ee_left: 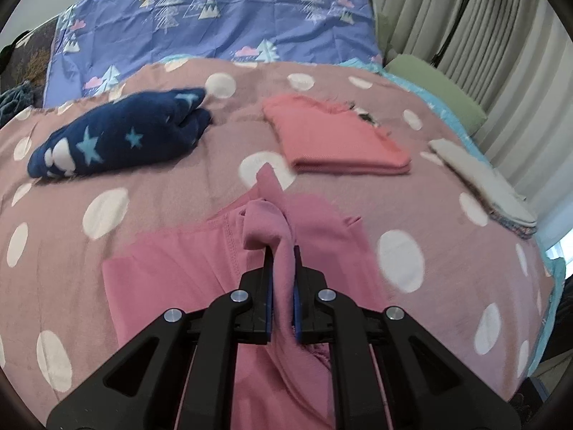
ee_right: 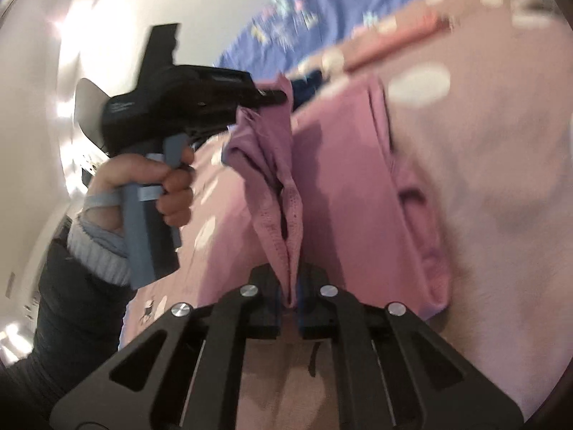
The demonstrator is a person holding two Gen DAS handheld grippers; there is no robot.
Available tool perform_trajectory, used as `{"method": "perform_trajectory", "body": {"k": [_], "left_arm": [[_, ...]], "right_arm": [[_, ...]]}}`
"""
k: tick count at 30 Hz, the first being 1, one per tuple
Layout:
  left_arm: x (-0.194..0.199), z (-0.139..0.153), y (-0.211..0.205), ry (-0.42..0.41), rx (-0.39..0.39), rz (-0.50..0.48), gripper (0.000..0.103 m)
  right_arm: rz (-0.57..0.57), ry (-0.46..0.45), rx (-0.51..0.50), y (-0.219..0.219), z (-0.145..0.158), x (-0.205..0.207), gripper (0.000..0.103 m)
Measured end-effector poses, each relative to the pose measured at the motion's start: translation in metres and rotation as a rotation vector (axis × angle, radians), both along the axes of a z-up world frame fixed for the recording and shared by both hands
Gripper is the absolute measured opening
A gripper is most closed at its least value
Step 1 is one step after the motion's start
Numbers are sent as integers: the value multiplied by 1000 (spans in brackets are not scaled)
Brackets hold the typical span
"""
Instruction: Fold small clothes
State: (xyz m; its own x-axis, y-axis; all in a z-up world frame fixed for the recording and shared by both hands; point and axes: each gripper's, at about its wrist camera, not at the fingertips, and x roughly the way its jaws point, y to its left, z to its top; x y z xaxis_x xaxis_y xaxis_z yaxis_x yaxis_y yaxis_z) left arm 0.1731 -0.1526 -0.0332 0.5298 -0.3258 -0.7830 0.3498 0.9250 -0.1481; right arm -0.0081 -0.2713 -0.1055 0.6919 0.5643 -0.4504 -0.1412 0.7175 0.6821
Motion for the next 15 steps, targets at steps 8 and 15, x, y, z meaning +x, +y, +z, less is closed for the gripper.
{"method": "perform_trajectory", "body": {"k": [8, 15], "left_arm": [[6, -20, -67, 4, 132, -94, 11], [-15, -12, -74, -74, 161, -149, 59]], "right_arm": [[-81, -9, -38, -19, -5, -20, 5], [-79, 61, 49, -33, -29, -17, 5]]}}
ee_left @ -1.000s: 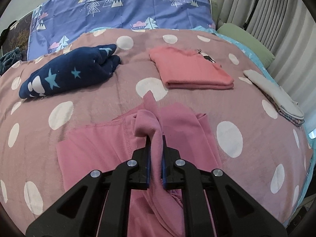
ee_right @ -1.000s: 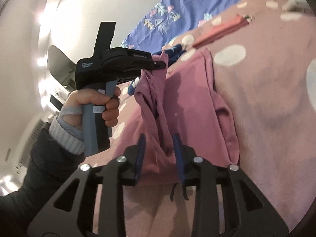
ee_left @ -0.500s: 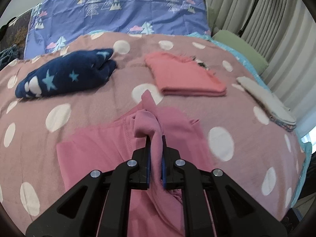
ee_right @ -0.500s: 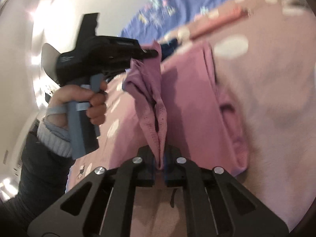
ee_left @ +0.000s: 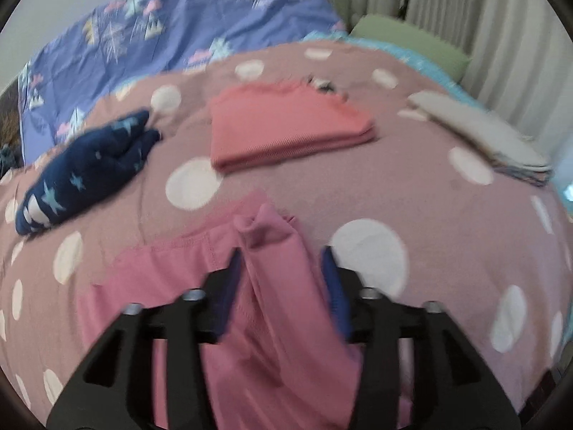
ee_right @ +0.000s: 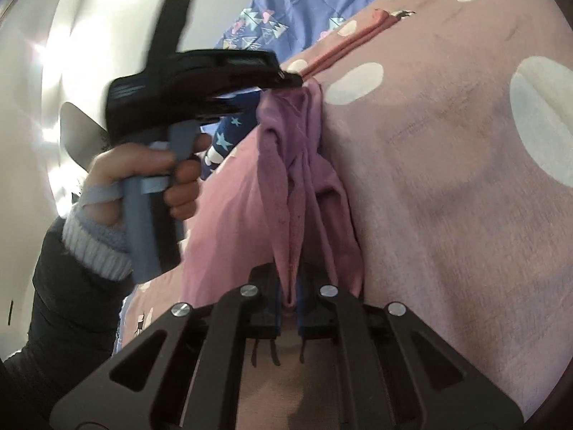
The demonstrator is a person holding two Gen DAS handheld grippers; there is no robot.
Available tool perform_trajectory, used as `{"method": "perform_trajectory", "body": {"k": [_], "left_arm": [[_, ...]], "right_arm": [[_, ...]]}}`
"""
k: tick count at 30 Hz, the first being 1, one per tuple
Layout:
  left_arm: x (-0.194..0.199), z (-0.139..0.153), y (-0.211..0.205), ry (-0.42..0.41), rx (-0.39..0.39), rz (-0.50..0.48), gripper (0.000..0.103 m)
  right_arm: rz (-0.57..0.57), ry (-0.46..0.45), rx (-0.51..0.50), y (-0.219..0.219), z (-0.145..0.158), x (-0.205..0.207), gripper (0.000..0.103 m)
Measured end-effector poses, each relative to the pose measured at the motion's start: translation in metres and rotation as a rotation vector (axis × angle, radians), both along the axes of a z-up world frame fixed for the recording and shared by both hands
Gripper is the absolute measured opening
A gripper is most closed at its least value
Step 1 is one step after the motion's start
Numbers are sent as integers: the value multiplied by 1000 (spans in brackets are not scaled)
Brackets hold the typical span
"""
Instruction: Fold small clothes
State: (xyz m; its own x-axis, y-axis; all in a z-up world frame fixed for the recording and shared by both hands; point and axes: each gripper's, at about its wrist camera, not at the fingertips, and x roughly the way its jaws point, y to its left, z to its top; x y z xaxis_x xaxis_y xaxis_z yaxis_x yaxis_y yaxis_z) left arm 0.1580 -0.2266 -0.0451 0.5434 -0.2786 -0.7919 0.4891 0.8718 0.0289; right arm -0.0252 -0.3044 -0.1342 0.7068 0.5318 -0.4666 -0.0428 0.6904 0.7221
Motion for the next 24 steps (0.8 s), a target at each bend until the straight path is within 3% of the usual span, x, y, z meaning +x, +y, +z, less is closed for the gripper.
{"method": "perform_trajectory", "body": {"k": [2, 4, 6, 13, 16, 18, 21, 23, 24], "left_arm": [[-22, 21, 12, -90, 5, -8, 73], [-54, 39, 36, -180, 11, -19, 80], [-80, 43, 64, -210, 11, -13, 84], [-161, -12, 140, -126, 114, 35, 84], [-173, -41, 162, -41, 91, 72, 84], [-176, -56, 171, -5, 87, 106, 85], [-176, -59, 178, 10, 21, 130, 85], [-176, -55, 177, -1, 26, 123, 85], [-177, -51, 176, -8, 19, 110, 85]], "right_arm": [[5, -2, -13, 3, 0, -1, 5], [5, -3, 4, 1, 0, -3, 5], [4, -2, 22, -1, -2, -3, 5], [-6, -16, 18, -6, 8, 7, 5], [-24, -56, -61, -4, 24, 8, 5], [-23, -22, -91, -4, 21, 13, 5], [-38, 81, -127, -6, -1, 16, 6], [-38, 84, -107, -11, 0, 10, 6], [-39, 80, -115, -12, 3, 11, 11]]}}
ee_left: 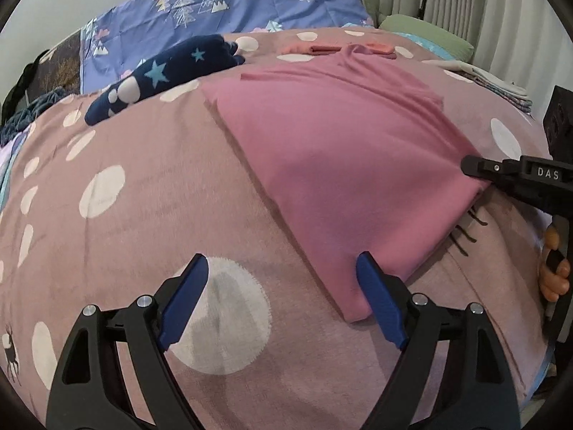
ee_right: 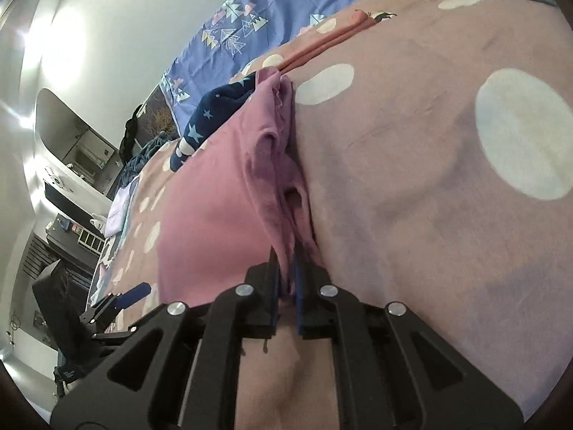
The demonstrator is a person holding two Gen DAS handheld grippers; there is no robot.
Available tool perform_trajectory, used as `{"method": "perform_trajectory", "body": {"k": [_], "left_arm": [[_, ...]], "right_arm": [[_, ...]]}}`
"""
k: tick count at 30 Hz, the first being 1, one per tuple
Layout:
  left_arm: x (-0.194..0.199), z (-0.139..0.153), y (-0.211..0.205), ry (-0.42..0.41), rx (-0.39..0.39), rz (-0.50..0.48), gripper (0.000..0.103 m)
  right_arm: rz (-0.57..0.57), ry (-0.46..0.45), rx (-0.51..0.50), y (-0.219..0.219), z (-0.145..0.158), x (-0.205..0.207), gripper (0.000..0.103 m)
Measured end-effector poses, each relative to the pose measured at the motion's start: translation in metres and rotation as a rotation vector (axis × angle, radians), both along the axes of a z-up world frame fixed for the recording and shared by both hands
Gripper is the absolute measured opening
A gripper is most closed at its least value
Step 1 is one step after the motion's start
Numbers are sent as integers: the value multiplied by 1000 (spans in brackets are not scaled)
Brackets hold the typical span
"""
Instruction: Fold small clothes
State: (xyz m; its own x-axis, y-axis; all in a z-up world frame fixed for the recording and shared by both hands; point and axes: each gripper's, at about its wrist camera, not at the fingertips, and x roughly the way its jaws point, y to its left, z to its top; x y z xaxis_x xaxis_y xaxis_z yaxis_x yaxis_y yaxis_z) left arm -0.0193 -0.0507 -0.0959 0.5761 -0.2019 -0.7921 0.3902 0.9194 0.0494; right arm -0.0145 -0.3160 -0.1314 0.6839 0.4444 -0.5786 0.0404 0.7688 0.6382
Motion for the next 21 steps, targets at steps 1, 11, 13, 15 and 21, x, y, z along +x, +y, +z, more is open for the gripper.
{"method": "perform_trajectory", "body": {"k": [1, 11, 13, 15, 21], "left_arm": [[-2, 4, -1, -9, -15, -13, 85], [26, 0, -29, 9, -145, -61, 35], [21, -17, -37, -13, -104, -70, 36], [18, -13, -37, -21, -99, -75, 38], [14, -18, -47, 14, -111, -159, 75]], "right_arm": [[2, -12, -26, -1, 5, -3, 13], [95, -202, -156, 15, 53, 2, 23], [141, -171, -212, 29, 45, 11, 23], [141, -64, -330, 38, 26, 23, 14], [132, -42, -520, 52, 25, 23, 22]]}}
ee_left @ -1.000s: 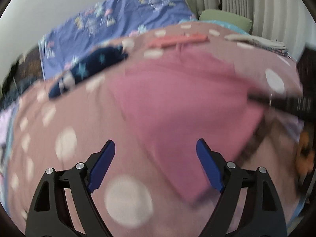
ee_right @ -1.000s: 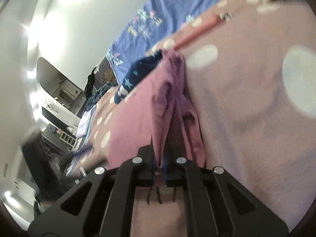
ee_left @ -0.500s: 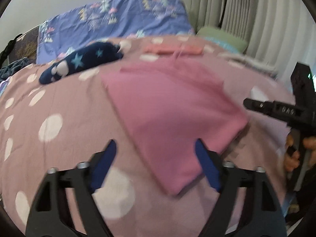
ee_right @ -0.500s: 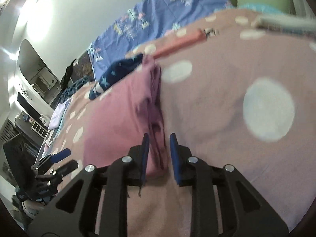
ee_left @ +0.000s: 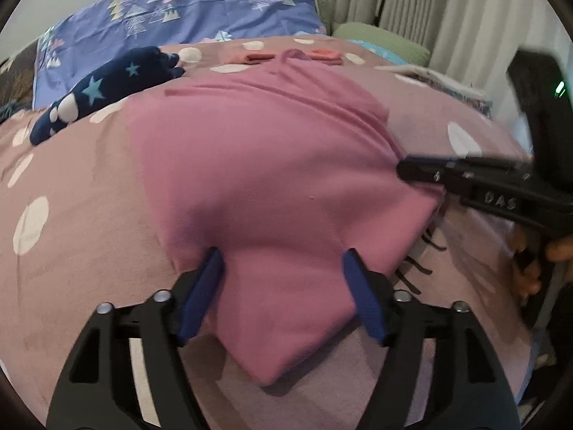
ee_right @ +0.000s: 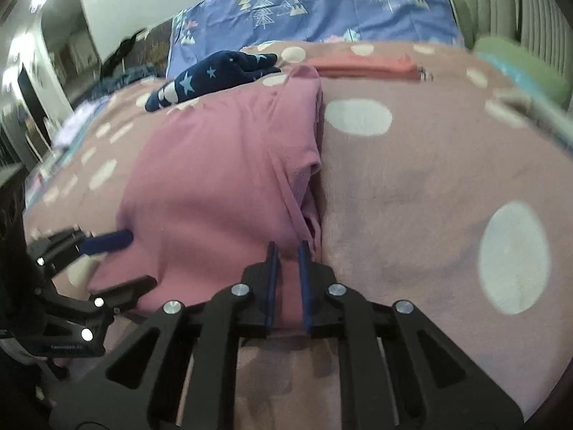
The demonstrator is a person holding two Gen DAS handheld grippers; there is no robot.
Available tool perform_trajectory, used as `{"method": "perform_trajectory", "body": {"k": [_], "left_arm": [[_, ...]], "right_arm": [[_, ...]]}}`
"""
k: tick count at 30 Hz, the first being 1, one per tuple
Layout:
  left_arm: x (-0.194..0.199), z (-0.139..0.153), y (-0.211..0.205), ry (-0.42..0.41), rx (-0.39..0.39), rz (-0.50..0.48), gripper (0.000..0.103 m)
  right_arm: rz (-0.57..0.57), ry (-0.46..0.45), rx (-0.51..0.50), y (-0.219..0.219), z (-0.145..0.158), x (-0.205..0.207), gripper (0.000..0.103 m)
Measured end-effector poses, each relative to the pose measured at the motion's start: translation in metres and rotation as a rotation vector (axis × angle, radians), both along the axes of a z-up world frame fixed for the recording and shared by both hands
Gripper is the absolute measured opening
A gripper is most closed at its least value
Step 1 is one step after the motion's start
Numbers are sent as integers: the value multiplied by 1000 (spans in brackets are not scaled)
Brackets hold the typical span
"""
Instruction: Fold small clothes
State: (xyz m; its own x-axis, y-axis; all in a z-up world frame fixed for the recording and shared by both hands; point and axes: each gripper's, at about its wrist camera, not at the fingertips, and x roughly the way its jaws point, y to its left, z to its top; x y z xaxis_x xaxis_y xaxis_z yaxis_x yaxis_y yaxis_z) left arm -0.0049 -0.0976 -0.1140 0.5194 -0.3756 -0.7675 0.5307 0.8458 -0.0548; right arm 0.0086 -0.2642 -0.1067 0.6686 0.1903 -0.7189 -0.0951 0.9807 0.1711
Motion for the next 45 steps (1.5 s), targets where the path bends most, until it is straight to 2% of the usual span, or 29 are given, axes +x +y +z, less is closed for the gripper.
{"method": "perform_trajectory", "body": {"k": [3, 7, 9, 12, 14, 16, 17, 18, 20, 21, 22, 25, 28, 31, 32, 34, 35, 36, 39, 43, 45], "left_arm": [[-2, -2, -5, -13, 25, -8, 78], [-2, -2, -2, -9, 4, -8, 78], [-5, -2, -3, -22, 21, -6, 78], [-7, -1, -4, -33, 32, -1, 79], [-7, -2, -4, -35, 35, 0, 79], [-7, -2, -5, -33, 34, 0, 79], [-7, -2, -4, -32, 31, 0, 79], [-7, -1, -4, -30, 29, 0, 79], [-6, -1, -4, -27, 25, 1, 79], [-6, -1, -4, -25, 24, 1, 79], [-6, -1, -4, -25, 24, 0, 80], [-6, -1, -4, -22, 20, 1, 80], [-5, -1, -2, -11, 3, 0, 80], [-5, -1, -3, -11, 5, 0, 80], [-6, -1, -3, -11, 7, 0, 80], [-6, 0, -3, -12, 9, 0, 80], [-5, 0, -3, -13, 10, 0, 80], [-5, 0, -3, -14, 12, 0, 80], [-5, 0, -3, -18, 15, -2, 80], [-8, 1, -6, -36, 30, 3, 80], [-11, 4, -7, -49, 42, 16, 80]], "right_arm": [[10, -59, 24, -5, 19, -1, 33], [7, -123, 31, -18, 48, 28, 40], [30, -112, 44, -22, 53, 55, 45], [39, -48, 52, -21, 53, 106, 48], [42, -15, 41, -16, 50, 136, 53], [53, 8, 35, -10, 44, 162, 53], [49, 9, 17, -6, 41, 173, 35], [42, 1, -11, -3, 38, 180, 4], [-51, -22, -155, -7, 15, 203, 3], [-101, 0, -178, -16, 1, 214, 0], [-130, 33, -152, -27, -10, 220, 0], [-123, 6, 60, -56, -7, 214, 0], [-134, -36, 98, -70, 15, 193, 2], [-22, -88, 192, -63, 40, 157, 4], [46, -109, 179, -50, 48, 137, 6], [139, -125, 131, -29, 51, 110, 18], [190, -117, 104, -16, 47, 98, 28], [213, -102, 77, -8, 41, 93, 34], [197, -28, -86, 15, -6, 94, 36], [161, -13, 44, -1, -7, 99, 35], [167, -24, 32, 1, -9, 95, 35]]}}
